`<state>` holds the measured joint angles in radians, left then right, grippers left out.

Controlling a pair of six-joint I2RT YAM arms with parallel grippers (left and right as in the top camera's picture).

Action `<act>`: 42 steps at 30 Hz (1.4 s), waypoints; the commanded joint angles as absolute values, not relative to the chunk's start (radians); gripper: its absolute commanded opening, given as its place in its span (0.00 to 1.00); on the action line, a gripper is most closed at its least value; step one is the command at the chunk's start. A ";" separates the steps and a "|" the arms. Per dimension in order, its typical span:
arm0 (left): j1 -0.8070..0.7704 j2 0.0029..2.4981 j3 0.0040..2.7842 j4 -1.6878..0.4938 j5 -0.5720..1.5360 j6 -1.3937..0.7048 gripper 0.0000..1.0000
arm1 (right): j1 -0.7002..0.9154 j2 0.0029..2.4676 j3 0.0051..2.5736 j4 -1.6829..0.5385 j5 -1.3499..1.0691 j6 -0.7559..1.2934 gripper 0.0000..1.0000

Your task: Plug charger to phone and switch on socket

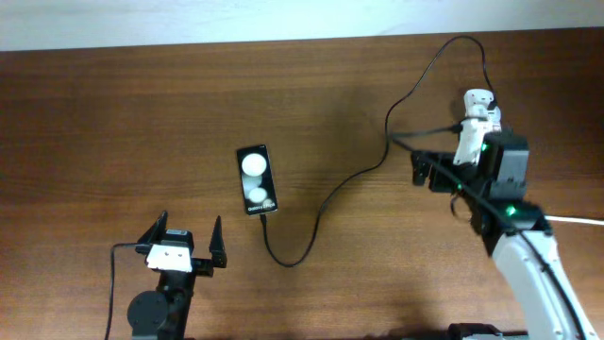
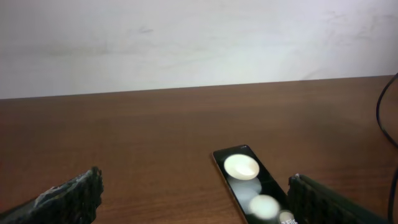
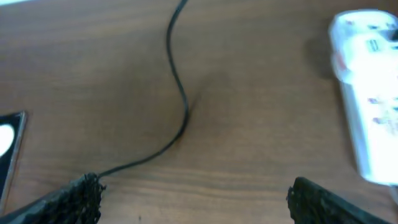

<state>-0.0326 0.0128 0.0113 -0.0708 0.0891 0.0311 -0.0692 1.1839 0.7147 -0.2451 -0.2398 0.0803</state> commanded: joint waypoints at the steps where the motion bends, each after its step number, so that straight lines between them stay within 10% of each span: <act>1: -0.032 0.005 0.009 -0.077 0.079 0.043 0.99 | -0.065 1.116 0.558 -0.141 -0.315 0.048 0.99; 18: -0.032 0.005 0.009 -0.077 0.079 0.043 0.99 | -0.066 0.944 0.113 0.208 -0.322 0.048 0.99; 42: -0.032 0.005 0.009 -0.077 0.079 0.043 0.99 | -0.066 0.290 0.006 -0.057 -0.276 -0.012 0.99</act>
